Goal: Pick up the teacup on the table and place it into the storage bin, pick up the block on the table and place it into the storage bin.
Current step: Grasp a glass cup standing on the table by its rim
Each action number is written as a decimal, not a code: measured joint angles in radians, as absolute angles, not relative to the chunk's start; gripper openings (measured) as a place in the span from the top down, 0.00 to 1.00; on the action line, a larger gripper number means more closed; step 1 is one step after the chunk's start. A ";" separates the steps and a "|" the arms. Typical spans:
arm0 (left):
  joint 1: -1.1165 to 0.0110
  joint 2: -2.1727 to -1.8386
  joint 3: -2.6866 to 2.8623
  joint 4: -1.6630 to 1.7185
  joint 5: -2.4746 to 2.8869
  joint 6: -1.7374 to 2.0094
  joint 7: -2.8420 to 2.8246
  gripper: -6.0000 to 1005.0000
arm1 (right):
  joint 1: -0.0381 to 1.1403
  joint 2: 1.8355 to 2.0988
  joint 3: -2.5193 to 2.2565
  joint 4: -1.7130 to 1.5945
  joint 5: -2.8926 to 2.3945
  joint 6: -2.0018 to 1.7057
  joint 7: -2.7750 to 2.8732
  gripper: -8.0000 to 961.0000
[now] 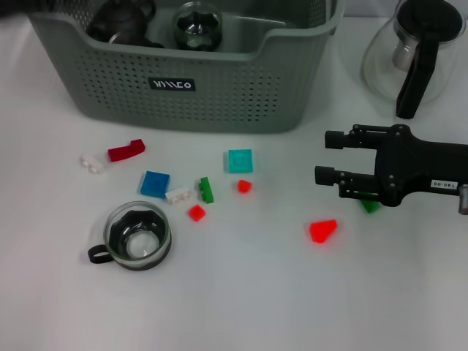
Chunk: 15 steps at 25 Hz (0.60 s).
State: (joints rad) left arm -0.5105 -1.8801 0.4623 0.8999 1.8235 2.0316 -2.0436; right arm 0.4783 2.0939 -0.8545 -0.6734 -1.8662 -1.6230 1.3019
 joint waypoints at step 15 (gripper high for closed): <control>-0.564 -1.999 0.669 1.211 2.475 2.007 -2.140 0.48 | 0.479 2.094 -0.856 -0.673 -1.867 -1.624 1.305 0.30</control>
State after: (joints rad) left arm -0.5636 -1.9986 0.6686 1.2112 2.4753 2.0071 -2.1401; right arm 0.4786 2.0939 -0.8558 -0.6734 -1.8667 -1.6240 1.3046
